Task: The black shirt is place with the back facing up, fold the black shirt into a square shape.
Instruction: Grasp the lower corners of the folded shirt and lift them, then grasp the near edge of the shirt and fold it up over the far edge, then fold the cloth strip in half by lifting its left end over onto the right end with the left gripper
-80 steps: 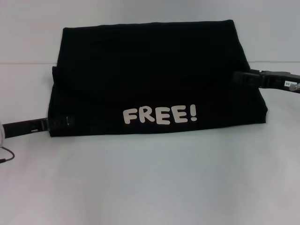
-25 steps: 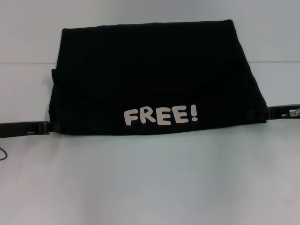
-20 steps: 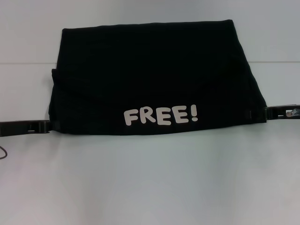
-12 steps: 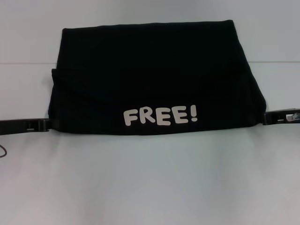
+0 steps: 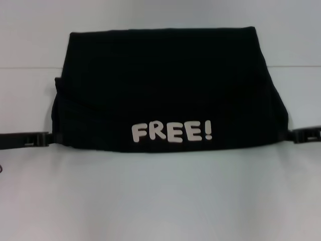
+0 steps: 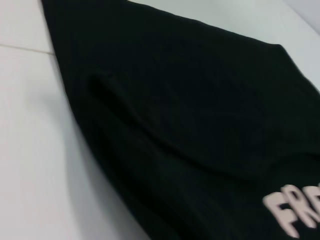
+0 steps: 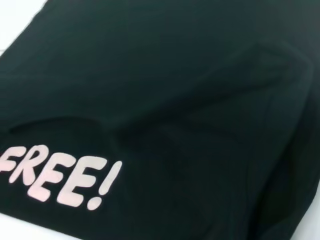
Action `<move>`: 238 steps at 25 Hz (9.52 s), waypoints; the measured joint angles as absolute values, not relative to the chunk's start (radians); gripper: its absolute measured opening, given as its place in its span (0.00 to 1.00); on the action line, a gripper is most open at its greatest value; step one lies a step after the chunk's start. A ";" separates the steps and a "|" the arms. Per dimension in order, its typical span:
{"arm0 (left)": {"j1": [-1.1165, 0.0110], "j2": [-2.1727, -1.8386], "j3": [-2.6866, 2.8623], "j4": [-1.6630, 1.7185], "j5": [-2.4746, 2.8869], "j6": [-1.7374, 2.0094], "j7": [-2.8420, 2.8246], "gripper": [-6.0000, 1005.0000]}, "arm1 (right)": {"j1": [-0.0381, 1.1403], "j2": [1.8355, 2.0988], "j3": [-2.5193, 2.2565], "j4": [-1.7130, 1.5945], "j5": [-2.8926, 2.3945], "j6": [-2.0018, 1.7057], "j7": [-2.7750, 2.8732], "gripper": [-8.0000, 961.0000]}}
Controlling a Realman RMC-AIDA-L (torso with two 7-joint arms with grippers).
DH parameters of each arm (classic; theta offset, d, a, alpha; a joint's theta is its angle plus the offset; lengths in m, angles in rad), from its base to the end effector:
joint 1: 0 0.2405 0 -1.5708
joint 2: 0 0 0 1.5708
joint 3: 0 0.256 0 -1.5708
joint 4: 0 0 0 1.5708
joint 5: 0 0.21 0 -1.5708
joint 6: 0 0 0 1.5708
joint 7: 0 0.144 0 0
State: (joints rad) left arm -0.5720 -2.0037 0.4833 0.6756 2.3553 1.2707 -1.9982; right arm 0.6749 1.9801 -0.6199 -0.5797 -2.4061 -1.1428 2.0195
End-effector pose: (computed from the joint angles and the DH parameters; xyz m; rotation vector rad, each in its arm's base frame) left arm -0.3346 0.3633 0.0499 -2.1849 -1.4139 -0.3738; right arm 0.3153 0.3934 0.0304 -2.2691 1.3156 0.1876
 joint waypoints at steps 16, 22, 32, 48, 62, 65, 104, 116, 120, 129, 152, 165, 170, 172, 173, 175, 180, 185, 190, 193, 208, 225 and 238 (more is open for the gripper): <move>-0.435 -1.990 0.472 0.829 2.361 1.854 -1.951 0.01 | 0.395 1.971 -0.519 -0.794 -2.414 -1.691 1.867 0.03; -0.399 -1.997 0.451 0.829 2.414 1.950 -1.903 0.01 | 0.317 1.952 -0.493 -0.794 -2.415 -1.786 1.784 0.03; -0.389 -2.006 0.433 0.824 2.417 2.003 -1.883 0.01 | 0.273 1.939 -0.409 -0.799 -2.414 -1.856 1.741 0.03; -0.734 -1.909 0.414 0.631 2.423 1.460 -2.016 0.01 | 0.635 1.939 -0.292 -0.686 -2.413 -1.503 1.838 0.03; -0.813 -1.933 0.587 0.512 2.424 0.991 -2.025 0.01 | 0.855 1.956 -0.448 -0.404 -2.409 -0.886 1.876 0.03; -0.821 -1.931 0.588 0.516 2.424 0.981 -2.025 0.01 | 0.879 1.954 -0.448 -0.409 -2.407 -0.867 1.898 0.03; -0.850 -1.923 0.594 0.514 2.433 0.850 -2.032 0.05 | 0.908 1.918 -0.453 -0.400 -2.408 -0.773 1.963 0.04; -0.852 -1.962 0.628 0.513 2.433 0.745 -2.036 0.07 | 0.903 1.934 -0.453 -0.409 -2.407 -0.742 1.976 0.07; -0.840 -1.970 0.621 0.523 2.427 0.688 -2.061 0.15 | 0.901 1.932 -0.452 -0.423 -2.406 -0.737 1.977 0.32; -0.727 -1.982 0.615 0.805 2.406 1.200 -2.171 0.47 | 0.833 1.926 -0.440 -0.551 -2.352 -1.085 1.992 0.53; -0.542 -2.019 0.648 0.839 2.412 1.316 -2.173 0.93 | 0.667 1.942 -0.451 -0.637 -2.278 -1.343 1.987 0.87; -0.549 -2.017 0.697 0.805 2.415 1.321 -2.171 0.93 | 0.669 1.935 -0.451 -0.640 -2.279 -1.341 1.985 0.87; -0.549 -2.013 0.698 0.802 2.415 1.314 -2.163 0.81 | 0.663 1.934 -0.453 -0.644 -2.300 -1.341 1.986 0.87; -0.549 -2.013 0.698 0.802 2.415 1.312 -2.163 0.76 | 0.659 1.932 -0.453 -0.644 -2.320 -1.341 1.991 0.87; -0.550 -2.013 0.698 0.802 2.415 1.311 -2.163 0.74 | 0.658 1.932 -0.452 -0.644 -2.332 -1.339 1.996 0.87; -0.550 -2.012 0.698 0.802 2.415 1.308 -2.162 0.65 | 0.654 1.931 -0.451 -0.644 -2.355 -1.329 2.009 0.87; -0.550 -2.011 0.698 0.801 2.415 1.306 -2.161 0.43 | 0.643 1.933 -0.452 -0.643 -2.399 -1.292 2.030 0.87; -0.551 -2.011 0.698 0.801 2.425 1.305 -2.161 0.24 | 0.635 1.935 -0.453 -0.636 -2.401 -1.264 2.037 0.87; -0.552 -2.011 0.698 0.801 2.426 1.305 -2.161 0.05 | 0.623 1.939 -0.453 -0.632 -2.402 -1.247 2.054 0.87; -0.552 -2.011 0.698 0.800 2.426 1.303 -2.161 0.02 | 0.614 1.945 -0.454 -0.620 -2.402 -1.226 2.057 0.86; -0.554 -2.011 0.698 0.799 2.427 1.301 -2.161 0.01 | 0.599 1.935 -0.461 -0.587 -2.397 -1.262 2.047 0.57; -0.545 -1.998 0.696 0.803 2.449 1.309 -2.161 0.02 | 0.571 1.913 -0.456 -0.591 -2.398 -1.263 2.046 0.02; -0.543 -1.996 0.687 0.806 2.484 1.324 -2.152 0.03 | 0.545 1.905 -0.454 -0.592 -2.394 -1.273 2.046 0.02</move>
State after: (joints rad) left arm -0.5430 -1.9956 0.6874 0.8062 2.4837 1.3237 -2.1516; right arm 0.5451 1.9052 -0.4542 -0.5923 -2.3943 -1.2734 2.0462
